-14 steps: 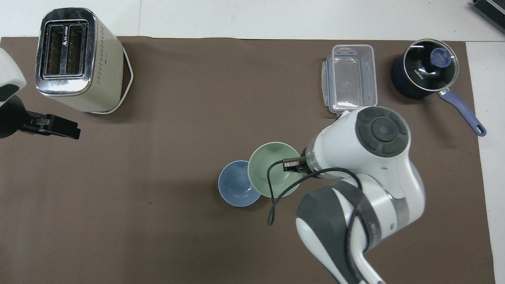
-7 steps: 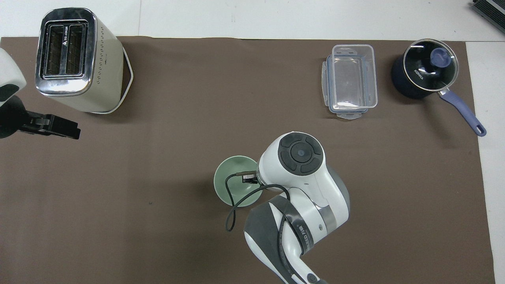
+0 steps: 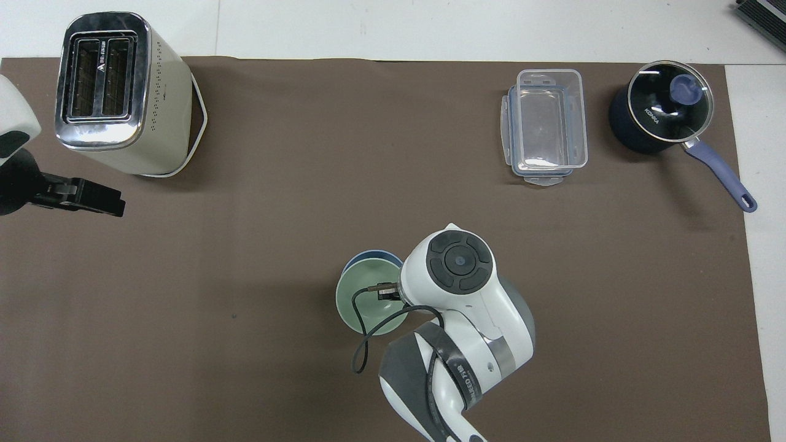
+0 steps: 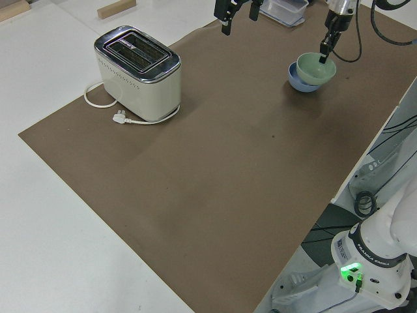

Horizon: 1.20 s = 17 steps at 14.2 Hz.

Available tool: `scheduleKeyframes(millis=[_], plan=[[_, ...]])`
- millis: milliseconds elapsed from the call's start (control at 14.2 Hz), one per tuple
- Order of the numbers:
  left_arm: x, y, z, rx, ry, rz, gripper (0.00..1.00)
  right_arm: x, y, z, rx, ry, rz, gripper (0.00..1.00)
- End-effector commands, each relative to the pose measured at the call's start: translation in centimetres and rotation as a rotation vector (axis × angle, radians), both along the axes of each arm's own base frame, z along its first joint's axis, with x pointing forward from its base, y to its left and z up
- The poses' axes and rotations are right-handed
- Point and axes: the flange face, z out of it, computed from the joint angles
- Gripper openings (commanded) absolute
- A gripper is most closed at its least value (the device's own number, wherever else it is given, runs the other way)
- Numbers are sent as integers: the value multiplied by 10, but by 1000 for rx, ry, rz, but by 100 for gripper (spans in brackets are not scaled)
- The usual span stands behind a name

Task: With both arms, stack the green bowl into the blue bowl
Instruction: 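Lower the green bowl into the blue bowl and open the right gripper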

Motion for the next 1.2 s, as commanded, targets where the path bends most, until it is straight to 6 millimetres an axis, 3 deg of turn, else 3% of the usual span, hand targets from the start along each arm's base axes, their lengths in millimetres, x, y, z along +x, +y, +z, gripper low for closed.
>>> scheduleKeyframes(millis=[0, 353, 707, 777, 848, 1131], plan=[[-4, 4, 3, 18, -3, -8, 100, -1, 0, -5, 28, -14, -20, 0], [-4, 4, 3, 18, -3, -5, 100, 5, -2, -14, 32, -28, -25, 0], [-5, 4, 3, 18, -3, -3, 100, 14, -2, -8, 37, -33, -34, 64], [-5, 4, 3, 18, -4, -3, 100, 18, -3, -2, 41, -41, -36, 91], [-5, 4, 3, 18, -4, -3, 100, 24, -10, 10, 48, -49, -47, 100], [-5, 4, 3, 16, -4, -2, 100, 51, -54, 68, 33, -81, -87, 100]])
